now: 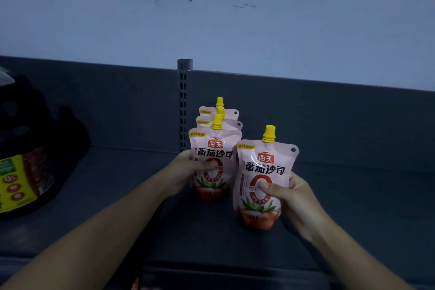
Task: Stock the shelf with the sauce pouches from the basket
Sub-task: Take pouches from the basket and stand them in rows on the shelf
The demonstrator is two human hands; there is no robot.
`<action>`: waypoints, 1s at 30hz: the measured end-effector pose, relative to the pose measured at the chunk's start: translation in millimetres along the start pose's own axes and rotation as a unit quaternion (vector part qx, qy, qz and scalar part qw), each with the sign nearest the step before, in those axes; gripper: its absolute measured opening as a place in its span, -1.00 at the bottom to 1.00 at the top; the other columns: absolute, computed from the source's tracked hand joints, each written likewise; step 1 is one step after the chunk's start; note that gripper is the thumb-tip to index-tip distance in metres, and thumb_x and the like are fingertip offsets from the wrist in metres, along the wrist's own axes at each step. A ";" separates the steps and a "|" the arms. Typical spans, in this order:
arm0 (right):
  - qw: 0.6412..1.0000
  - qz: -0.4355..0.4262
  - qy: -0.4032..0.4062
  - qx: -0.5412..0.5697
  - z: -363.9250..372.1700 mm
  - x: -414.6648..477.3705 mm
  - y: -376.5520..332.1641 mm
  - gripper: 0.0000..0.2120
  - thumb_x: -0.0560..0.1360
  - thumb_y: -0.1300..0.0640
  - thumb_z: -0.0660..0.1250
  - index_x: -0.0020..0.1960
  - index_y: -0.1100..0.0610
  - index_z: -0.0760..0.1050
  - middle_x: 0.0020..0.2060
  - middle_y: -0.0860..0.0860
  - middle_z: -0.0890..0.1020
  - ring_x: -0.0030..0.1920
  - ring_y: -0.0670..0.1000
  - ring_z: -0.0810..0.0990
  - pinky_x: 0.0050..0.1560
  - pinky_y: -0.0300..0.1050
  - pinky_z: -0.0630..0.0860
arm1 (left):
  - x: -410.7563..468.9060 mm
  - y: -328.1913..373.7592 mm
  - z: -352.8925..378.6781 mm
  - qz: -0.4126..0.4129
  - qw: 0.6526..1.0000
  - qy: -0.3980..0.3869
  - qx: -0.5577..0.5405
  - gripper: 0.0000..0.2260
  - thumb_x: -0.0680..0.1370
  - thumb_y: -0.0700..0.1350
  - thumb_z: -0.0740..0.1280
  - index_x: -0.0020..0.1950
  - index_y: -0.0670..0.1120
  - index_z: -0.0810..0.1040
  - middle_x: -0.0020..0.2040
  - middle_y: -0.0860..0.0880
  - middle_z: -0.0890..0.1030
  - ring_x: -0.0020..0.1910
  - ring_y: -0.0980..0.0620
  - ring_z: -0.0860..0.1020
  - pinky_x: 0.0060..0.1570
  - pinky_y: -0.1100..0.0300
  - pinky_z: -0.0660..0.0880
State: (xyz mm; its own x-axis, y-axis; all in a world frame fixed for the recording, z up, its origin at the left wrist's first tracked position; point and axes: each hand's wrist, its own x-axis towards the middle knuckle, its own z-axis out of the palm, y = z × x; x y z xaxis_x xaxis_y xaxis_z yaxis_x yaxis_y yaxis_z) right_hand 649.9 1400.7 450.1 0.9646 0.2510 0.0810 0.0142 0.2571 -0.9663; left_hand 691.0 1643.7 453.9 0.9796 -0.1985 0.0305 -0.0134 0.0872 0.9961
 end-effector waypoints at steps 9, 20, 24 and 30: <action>0.988 -0.012 -0.037 -0.150 -11.3 -9.2 -15.3 -0.82 0.35 0.40 0.42 -0.10 0.20 0.61 -0.20 0.03 0.74 -0.18 -0.01 0.72 -0.29 -0.29 0.59 | -24.2 -2.4 -10.3 0.020 0.978 0.066 0.194 -0.66 0.40 -0.38 0.41 0.13 -0.13 0.54 0.06 -0.04 0.66 0.06 0.07 0.61 -0.01 0.19 0.58; 0.985 -0.022 -0.022 -0.169 -23.3 1.7 -22.5 -0.81 0.32 0.35 0.45 -0.11 0.17 0.61 -0.23 -0.01 0.74 -0.20 -0.04 0.72 -0.33 -0.31 0.58 | -12.8 -6.7 2.8 0.057 0.965 0.129 0.222 -0.73 0.40 -0.38 0.43 0.07 -0.18 0.58 -0.08 -0.07 0.68 -0.08 -0.01 0.64 -0.11 0.21 0.58; 0.989 -0.015 -0.024 -0.145 -23.9 4.3 -20.4 -0.73 0.21 0.23 0.47 -0.09 0.16 0.61 -0.21 0.01 0.74 -0.19 -0.02 0.72 -0.33 -0.30 0.58 | -12.9 -5.1 1.8 0.051 0.968 0.116 0.215 -0.71 0.41 -0.37 0.42 0.10 -0.17 0.57 -0.03 -0.10 0.67 -0.03 -0.02 0.64 -0.09 0.21 0.58; 0.982 0.065 -0.065 -0.164 -30.1 3.4 -11.0 -0.74 0.34 0.34 0.45 0.00 0.13 0.59 -0.11 0.02 0.73 -0.10 -0.05 0.71 -0.24 -0.32 0.58 | -19.1 -6.9 2.1 0.034 0.971 0.117 0.206 -0.65 0.39 -0.30 0.46 0.13 -0.10 0.49 0.00 -0.06 0.63 0.02 -0.02 0.61 -0.05 0.22 0.56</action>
State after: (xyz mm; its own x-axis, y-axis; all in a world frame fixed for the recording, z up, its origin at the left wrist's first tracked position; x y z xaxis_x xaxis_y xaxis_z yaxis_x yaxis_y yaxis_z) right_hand 660.8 1370.6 453.7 0.9223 0.3846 -0.0390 -0.0024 -0.0953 -0.9954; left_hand 671.9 1644.8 446.6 0.9918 0.0256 0.1249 -0.1106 -0.3144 0.9428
